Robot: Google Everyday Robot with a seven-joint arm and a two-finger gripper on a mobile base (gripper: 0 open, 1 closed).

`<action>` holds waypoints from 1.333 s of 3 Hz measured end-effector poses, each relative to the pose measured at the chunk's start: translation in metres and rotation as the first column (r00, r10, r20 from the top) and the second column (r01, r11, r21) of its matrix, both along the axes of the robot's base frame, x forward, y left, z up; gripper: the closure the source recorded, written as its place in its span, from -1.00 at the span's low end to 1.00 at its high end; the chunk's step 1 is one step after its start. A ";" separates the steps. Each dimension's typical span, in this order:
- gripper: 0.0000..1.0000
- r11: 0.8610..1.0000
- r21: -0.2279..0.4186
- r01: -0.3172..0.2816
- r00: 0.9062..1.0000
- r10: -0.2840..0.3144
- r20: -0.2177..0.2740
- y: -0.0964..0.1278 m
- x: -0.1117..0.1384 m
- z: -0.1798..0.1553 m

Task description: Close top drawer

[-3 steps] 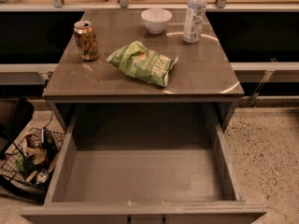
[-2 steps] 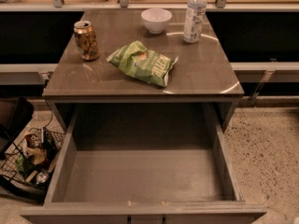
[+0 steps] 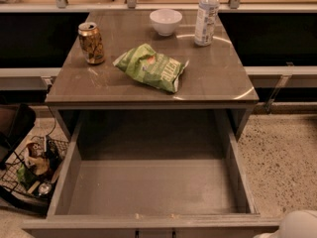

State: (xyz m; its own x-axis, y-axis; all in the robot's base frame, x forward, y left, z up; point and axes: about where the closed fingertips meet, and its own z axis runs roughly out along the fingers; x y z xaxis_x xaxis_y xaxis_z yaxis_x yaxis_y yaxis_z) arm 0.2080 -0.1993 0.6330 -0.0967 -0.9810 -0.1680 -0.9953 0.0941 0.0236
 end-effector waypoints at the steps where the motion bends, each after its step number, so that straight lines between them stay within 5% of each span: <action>1: 1.00 0.997 0.023 -0.067 0.997 0.066 0.051 0.037 0.027 -0.015; 2: 1.00 0.991 0.041 -0.126 0.987 0.121 0.104 0.068 0.053 -0.020; 3: 1.00 0.991 0.041 -0.128 0.987 0.123 0.106 0.070 0.054 -0.020; 4: 1.00 0.982 0.043 -0.183 0.971 0.173 0.162 0.100 0.080 -0.006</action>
Offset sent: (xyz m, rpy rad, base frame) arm 0.0871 0.1077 -0.0239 0.0768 -0.1671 0.1924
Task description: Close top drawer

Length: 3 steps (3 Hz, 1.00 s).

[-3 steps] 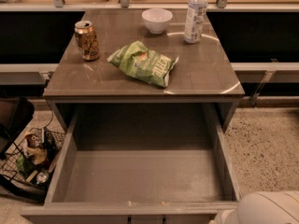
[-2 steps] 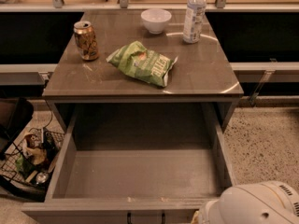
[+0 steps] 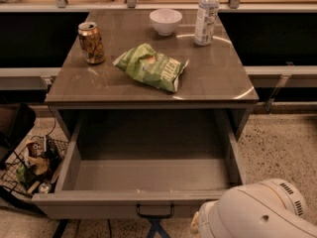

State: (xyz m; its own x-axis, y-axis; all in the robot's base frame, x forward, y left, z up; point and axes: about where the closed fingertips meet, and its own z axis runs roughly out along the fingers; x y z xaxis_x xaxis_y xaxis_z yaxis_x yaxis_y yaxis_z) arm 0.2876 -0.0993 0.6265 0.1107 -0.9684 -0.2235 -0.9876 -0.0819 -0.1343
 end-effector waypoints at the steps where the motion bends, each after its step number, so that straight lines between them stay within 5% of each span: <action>1: 1.00 1.000 -0.010 -0.011 1.000 0.011 0.011 0.002 0.007 0.003; 2: 1.00 0.998 -0.016 -0.054 0.997 0.055 0.058 0.014 0.048 0.009; 3: 1.00 0.998 -0.017 -0.057 0.996 0.058 0.061 0.015 0.049 0.010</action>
Offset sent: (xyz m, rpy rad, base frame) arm 0.1184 0.0366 0.0210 -0.0360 -0.1499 0.1638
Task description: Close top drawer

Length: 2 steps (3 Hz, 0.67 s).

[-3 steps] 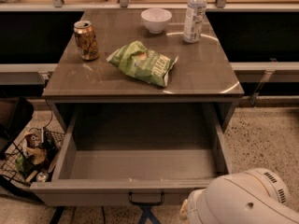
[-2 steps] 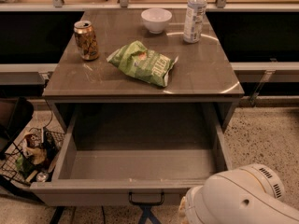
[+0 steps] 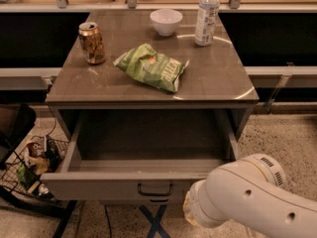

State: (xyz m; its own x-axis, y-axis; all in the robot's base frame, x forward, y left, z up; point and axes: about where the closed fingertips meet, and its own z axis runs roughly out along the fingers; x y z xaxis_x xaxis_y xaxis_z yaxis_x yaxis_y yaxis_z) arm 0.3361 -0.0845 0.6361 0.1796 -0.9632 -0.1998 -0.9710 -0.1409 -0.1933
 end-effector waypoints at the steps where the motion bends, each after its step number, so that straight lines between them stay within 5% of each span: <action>1: 1.00 0.999 0.009 -0.050 0.998 0.050 0.033 0.015 0.040 -0.001; 2: 1.00 0.997 0.012 -0.077 0.996 0.076 0.050 0.023 0.058 -0.002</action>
Offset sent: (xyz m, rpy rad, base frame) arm 0.2023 0.0856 -0.0154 0.0575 -0.1167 0.2568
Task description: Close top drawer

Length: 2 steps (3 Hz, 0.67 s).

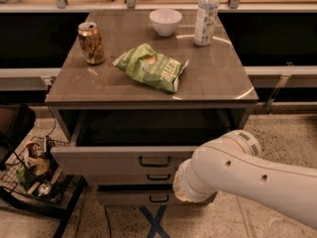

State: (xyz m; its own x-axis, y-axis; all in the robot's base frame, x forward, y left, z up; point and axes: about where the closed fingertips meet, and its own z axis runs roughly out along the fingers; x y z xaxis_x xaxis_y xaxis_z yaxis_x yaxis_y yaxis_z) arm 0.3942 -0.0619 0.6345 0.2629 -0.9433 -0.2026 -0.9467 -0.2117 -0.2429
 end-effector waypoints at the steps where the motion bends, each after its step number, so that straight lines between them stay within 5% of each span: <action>1: 1.00 0.999 0.014 -0.050 0.999 0.050 0.016 0.019 0.041 -0.005; 2: 1.00 0.993 0.033 -0.114 0.993 0.113 0.030 0.043 0.091 -0.015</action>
Offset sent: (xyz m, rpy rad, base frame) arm 0.1667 0.0763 -0.0295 0.0655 -0.0429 0.1982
